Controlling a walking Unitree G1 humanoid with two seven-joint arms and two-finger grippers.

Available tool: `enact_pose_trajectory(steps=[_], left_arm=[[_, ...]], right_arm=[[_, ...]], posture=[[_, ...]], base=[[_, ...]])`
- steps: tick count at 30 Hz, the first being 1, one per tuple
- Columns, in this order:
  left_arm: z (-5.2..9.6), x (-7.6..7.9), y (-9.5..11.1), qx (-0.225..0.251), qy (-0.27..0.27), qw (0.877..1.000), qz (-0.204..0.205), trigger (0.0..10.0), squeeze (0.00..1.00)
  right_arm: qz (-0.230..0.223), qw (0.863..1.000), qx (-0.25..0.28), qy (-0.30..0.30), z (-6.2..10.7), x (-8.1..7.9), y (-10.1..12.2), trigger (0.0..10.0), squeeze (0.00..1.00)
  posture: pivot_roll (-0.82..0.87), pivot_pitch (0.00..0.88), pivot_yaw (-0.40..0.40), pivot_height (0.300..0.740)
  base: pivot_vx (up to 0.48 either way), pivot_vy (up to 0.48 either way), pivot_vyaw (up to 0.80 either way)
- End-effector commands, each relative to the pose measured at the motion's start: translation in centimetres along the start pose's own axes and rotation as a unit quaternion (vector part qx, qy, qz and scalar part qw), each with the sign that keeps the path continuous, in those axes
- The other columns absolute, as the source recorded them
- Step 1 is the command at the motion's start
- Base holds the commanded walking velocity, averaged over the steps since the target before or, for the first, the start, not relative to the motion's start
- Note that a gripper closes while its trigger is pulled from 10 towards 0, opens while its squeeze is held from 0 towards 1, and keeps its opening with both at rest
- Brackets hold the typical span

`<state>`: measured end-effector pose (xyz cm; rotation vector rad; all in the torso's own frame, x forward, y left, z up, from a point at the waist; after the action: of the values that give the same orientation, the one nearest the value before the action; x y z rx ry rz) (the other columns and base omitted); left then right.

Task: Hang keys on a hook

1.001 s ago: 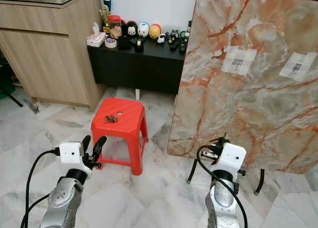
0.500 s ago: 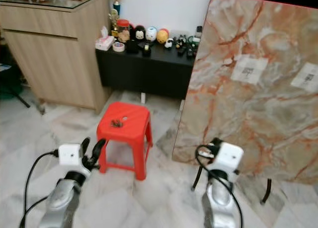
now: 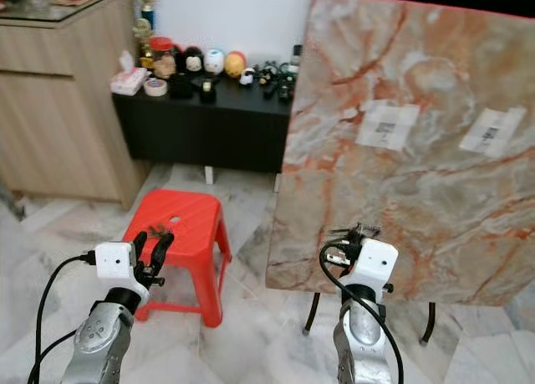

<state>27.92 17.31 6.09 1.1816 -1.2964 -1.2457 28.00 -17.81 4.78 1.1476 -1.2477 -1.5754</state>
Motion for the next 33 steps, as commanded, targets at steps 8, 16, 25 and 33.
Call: enact_pose_trajectory(steps=[8,16,25,33], left_arm=[[-0.07,0.15,-0.19,-0.007,-0.009,1.000,-0.013,10.0,0.00],[-0.06,0.07,-0.32,-0.009,-0.007,1.000,-0.014,10.0,0.00],[-0.06,0.04,-0.39,-0.006,-0.003,1.000,-0.010,10.0,0.00],[0.07,0.05,-0.52,-0.007,-0.002,1.000,-0.005,10.0,0.00]], right_arm=[[-0.001,1.000,0.014,-0.005,-0.42,0.13,0.75,10.0,0.00],[-0.004,1.000,0.019,-0.007,-0.54,0.13,0.96,10.0,0.00],[-0.004,1.000,0.018,-0.009,-0.50,0.19,0.96,10.0,0.00],[-0.003,1.000,0.025,-0.013,-0.42,0.38,1.12,10.0,0.00]], posture=[[0.02,0.000,-0.112,0.740],[0.02,0.000,-0.116,0.740],[0.02,0.000,-0.117,0.740],[0.02,0.000,-0.118,0.740]], base=[[0.308,0.000,0.00],[0.310,0.000,0.00],[0.204,0.000,0.00],[0.000,0.000,0.00]])
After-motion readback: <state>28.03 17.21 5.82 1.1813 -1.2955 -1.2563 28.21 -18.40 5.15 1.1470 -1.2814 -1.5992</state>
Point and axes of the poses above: a point about 5 cm out from each wrist's last joint towards the gripper, its own z axis pointing back from the gripper into the wrist, its own y axis along the axis of the wrist's last joint, x = y × z, the point moved 1 cm from there along -z, pointing out of the wrist towards the gripper, and after that the axes turned 3 degrees about -z, right-handed, at the moved point
